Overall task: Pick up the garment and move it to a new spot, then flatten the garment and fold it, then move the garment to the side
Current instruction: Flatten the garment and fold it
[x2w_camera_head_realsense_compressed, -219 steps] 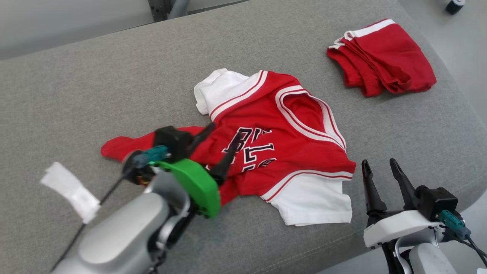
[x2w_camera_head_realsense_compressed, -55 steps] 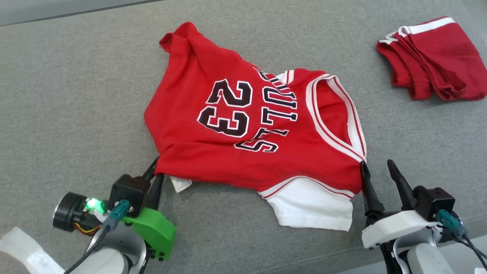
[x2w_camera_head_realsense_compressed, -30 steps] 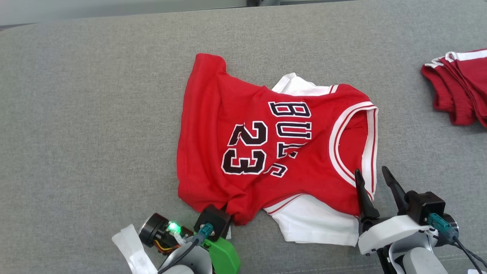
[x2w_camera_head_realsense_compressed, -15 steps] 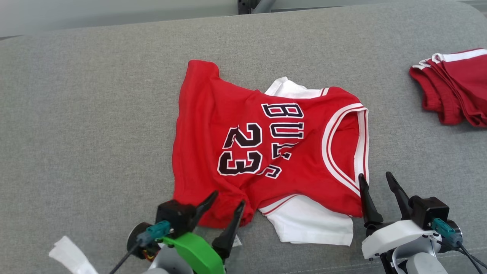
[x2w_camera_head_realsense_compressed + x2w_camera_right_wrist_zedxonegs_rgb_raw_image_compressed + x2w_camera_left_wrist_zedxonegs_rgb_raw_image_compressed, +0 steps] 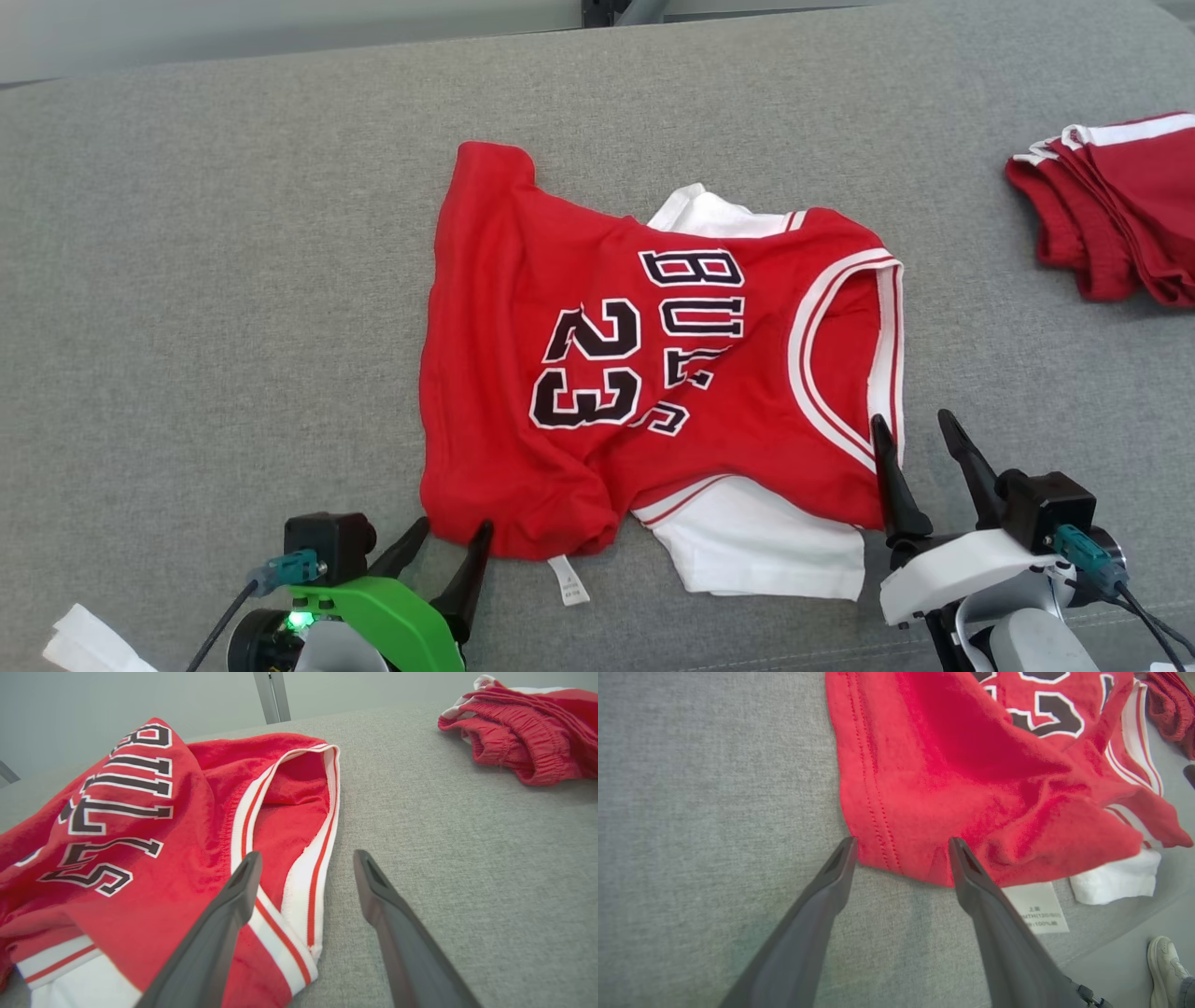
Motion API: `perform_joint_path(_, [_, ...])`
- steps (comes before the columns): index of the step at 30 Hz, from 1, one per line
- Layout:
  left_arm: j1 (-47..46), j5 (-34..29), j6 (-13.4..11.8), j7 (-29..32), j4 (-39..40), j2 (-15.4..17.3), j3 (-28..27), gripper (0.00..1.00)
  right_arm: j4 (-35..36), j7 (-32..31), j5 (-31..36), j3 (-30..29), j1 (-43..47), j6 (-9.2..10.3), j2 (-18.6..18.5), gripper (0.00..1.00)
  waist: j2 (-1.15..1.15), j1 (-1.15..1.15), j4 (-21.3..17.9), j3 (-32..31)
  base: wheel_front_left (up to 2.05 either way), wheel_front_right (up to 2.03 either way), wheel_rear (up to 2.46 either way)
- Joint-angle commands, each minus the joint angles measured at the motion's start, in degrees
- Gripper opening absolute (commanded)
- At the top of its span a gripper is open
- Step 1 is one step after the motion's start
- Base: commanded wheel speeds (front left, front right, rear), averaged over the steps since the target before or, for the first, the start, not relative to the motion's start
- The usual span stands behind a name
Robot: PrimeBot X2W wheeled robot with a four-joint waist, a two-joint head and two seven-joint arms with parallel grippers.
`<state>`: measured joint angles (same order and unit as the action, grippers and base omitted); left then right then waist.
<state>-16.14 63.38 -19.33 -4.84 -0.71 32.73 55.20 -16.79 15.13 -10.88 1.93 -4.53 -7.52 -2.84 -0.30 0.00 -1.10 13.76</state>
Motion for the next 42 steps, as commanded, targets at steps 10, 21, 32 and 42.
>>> perform_joint_path(10, [-1.3,3.4,7.9,-1.7,-10.0,-3.9,-1.2,0.0,0.1,0.0,-0.3,-0.3,0.5,0.06,-0.1,1.0,0.3,0.0,-1.9,0.3,0.0,0.0,0.0])
perform_joint_path(21, [0.3,1.7,-2.1,1.1,3.4,6.4,-3.7,0.0,0.1,0.0,-0.4,-1.2,1.6,0.07,-0.1,1.0,0.3,0.0,0.7,-0.6,0.0,0.0,0.0])
perform_joint_path(32, [2.5,0.8,-13.7,7.7,16.6,17.0,-4.6,0.0,-0.2,0.0,0.1,0.0,1.0,0.06,-0.1,1.0,0.3,0.0,2.0,-1.3,0.0,0.0,0.0])
perform_joint_path(42, [-1.7,3.1,-10.7,5.9,5.6,12.6,-7.9,0.0,-0.6,0.0,0.5,0.6,0.8,0.07,-0.1,1.0,0.3,0.0,0.7,-0.7,0.0,0.0,0.0])
